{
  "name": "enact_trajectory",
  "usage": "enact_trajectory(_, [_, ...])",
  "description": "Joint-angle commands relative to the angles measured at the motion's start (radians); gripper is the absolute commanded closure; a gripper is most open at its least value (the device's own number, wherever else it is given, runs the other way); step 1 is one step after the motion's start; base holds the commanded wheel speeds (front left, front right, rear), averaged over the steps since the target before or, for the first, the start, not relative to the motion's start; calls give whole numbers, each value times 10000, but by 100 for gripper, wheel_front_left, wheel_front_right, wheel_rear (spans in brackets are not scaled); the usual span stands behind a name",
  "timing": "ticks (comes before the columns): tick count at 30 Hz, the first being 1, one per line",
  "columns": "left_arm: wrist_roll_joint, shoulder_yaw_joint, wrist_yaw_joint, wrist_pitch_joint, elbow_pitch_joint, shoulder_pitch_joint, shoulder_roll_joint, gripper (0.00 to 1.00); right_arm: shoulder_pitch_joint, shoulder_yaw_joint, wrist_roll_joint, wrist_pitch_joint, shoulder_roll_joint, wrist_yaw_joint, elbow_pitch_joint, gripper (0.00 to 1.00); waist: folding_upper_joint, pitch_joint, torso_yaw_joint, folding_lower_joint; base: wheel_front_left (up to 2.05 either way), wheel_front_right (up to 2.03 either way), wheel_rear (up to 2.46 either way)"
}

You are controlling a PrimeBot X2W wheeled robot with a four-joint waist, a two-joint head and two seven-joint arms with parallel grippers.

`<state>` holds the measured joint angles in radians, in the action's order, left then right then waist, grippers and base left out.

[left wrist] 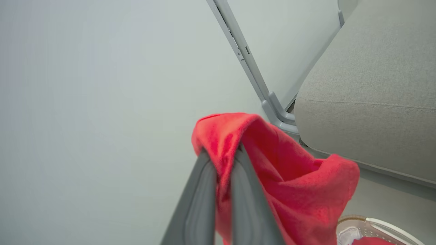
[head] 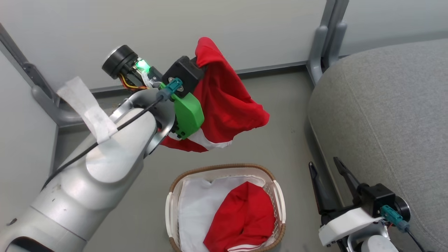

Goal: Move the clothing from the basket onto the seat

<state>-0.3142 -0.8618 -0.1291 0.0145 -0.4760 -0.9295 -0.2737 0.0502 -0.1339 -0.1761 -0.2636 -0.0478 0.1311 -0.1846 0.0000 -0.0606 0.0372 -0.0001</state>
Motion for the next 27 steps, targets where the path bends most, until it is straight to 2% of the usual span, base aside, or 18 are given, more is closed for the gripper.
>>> enact_trajectory(1, [-251,7,-20,-105,176,-198,-101,100,100,-58,54,-19,-50,-7,57,0,0,542,20,1,0,0,0])
enact_trajectory(7, [-765,78,-20,-392,684,-318,-235,100,634,-544,160,-18,-45,-7,272,0,0,610,100,1,0,0,0])
enact_trajectory(15, [-925,-2,87,-525,1012,-75,-129,100,2054,-1854,483,-16,-48,-7,125,0,0,604,80,1,0,0,0])
enact_trajectory(23, [-1019,-198,59,-492,1207,-122,29,100,4130,-2919,1047,-12,-47,-7,-1896,0,0,517,-86,1,0,0,0])
enact_trajectory(27, [-1046,-293,47,-444,1200,-194,105,100,5015,-3628,1040,-12,-39,-7,-3366,0,0,480,-172,1,0,0,0])
